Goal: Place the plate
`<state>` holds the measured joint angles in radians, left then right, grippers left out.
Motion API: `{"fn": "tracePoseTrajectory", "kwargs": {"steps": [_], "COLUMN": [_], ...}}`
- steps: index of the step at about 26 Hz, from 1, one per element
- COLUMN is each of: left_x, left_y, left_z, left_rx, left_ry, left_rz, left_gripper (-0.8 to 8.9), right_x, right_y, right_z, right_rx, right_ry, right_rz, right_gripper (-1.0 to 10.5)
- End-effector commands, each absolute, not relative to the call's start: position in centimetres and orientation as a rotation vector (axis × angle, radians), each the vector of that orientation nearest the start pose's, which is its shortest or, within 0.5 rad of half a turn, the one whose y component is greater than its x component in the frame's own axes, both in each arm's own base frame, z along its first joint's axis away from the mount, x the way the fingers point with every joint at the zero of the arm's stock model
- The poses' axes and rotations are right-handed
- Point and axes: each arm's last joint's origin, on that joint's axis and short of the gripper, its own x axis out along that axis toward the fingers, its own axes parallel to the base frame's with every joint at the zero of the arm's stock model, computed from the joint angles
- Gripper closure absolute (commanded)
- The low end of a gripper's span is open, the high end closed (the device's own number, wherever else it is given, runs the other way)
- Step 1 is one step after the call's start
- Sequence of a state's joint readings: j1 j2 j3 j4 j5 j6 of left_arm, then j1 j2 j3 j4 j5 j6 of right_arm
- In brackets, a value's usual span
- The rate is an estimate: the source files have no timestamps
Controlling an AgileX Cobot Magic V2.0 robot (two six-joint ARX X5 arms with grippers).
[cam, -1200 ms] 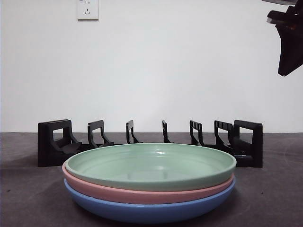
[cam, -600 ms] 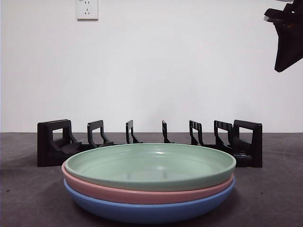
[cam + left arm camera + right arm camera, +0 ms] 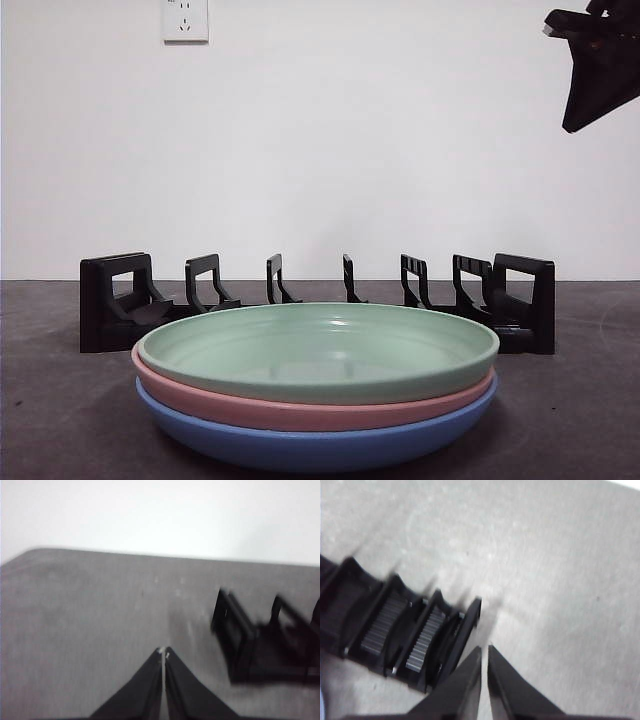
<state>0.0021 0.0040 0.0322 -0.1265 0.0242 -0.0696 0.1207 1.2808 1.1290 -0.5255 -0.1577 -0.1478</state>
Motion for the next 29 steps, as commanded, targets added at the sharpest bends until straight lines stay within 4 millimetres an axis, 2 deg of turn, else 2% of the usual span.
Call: {"fn": "tracePoseTrajectory", "kwargs": {"steps": [1, 16, 18, 21, 23, 29], "left_x": [9.6, 9.7, 9.7, 9.7, 9.7, 9.7], "left_y": [0.0, 0.0, 0.0, 0.0, 0.0, 0.0], "left_z": [15.4, 15.4, 15.4, 15.4, 15.4, 15.4], "left_rx": [-0.062, -0.062, -0.062, -0.062, -0.062, -0.062], "left_ry": [0.130, 0.132, 0.132, 0.132, 0.132, 0.132], "left_rz": [-0.016, -0.016, -0.016, -0.016, -0.016, -0.016], "left_gripper": [8.06, 8.06, 8.06, 8.06, 8.06, 8.06], "right_x": [27.2, 27.8, 27.4, 25.3, 22.9, 14.6], "right_y": [3.8, 3.9, 3.8, 2.9, 2.1, 0.6], "right_z": [32.5, 33.4, 33.6, 33.0, 31.4, 23.2], "right_rx": [-0.118, -0.124, -0.149, -0.160, -0.152, -0.084], "right_ry": [0.617, 0.503, 0.496, 0.483, 0.409, 0.154], "right_rz": [0.312, 0.306, 0.309, 0.234, 0.175, 0.080], "right_gripper": [9.3, 9.3, 9.3, 9.3, 9.3, 9.3]}}
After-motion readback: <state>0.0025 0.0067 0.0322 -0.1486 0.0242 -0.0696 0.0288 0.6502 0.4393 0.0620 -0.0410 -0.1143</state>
